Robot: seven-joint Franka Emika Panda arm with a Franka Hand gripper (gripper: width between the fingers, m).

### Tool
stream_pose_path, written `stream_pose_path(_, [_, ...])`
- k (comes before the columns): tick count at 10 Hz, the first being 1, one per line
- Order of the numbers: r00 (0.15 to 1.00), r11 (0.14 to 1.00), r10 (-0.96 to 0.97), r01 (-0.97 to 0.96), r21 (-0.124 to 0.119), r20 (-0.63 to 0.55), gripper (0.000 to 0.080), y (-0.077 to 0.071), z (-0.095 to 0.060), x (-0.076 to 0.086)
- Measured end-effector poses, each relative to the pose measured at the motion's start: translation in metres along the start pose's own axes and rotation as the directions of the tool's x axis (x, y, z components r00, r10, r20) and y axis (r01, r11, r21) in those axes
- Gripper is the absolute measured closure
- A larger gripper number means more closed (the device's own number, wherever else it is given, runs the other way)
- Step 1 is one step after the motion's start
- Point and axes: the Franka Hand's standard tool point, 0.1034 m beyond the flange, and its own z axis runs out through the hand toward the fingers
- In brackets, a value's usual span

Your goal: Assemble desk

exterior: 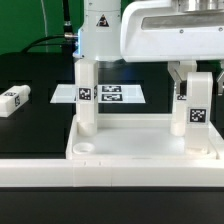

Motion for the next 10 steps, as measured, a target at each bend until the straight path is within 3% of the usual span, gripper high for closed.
stream_pose_path(3, [0.957, 0.957, 0.289, -0.289, -0.004, 0.005, 0.0509, -0.0015, 0.0008, -0.0025])
stream_pose_path(6, [0.828, 0.828, 0.561, -0.561, -0.003, 0.010, 0.0509, -0.0014, 0.0012, -0.0029])
stream_pose_path(9, [0.787, 0.787, 0.616, -0.616, -0.004, 0.010, 0.0508, -0.0016, 0.0015, -0.0032])
stream_pose_path(10, [0.810, 0.810, 0.586, -0.586, -0.003, 0.010, 0.0294, -0.0017, 0.0014, -0.0031])
